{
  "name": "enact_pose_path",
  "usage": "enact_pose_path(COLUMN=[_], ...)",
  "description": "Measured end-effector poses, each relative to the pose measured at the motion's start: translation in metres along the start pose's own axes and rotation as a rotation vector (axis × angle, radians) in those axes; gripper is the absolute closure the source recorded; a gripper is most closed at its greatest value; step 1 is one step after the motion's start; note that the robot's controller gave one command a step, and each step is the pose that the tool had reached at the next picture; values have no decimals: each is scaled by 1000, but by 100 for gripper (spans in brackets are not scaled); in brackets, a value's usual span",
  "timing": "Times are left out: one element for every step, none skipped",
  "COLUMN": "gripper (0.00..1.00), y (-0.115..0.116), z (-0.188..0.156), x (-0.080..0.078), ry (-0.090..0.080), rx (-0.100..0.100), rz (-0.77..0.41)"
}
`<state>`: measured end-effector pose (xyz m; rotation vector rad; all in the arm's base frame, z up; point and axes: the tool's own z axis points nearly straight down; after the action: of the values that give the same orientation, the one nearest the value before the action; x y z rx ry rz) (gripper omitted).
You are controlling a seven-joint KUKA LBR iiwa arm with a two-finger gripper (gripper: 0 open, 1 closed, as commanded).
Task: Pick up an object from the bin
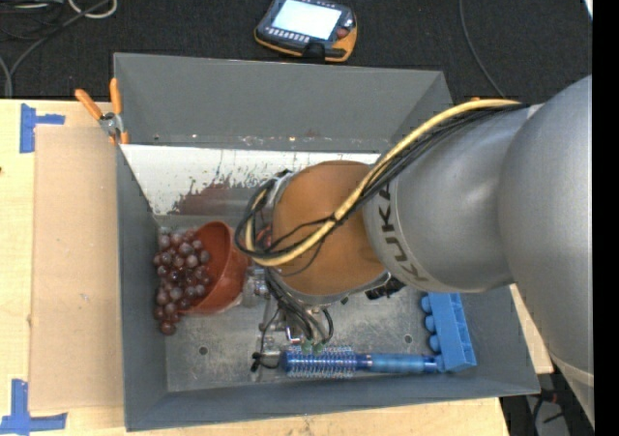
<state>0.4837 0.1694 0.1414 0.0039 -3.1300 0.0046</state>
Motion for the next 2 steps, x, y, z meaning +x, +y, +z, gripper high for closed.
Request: enact_pose_path(gripper=[0,0], y=[-1,-115], z=[-4,53], x=[-2,0], ry=[-7,-4], rx=[-2,-2], rz=[6,-197])
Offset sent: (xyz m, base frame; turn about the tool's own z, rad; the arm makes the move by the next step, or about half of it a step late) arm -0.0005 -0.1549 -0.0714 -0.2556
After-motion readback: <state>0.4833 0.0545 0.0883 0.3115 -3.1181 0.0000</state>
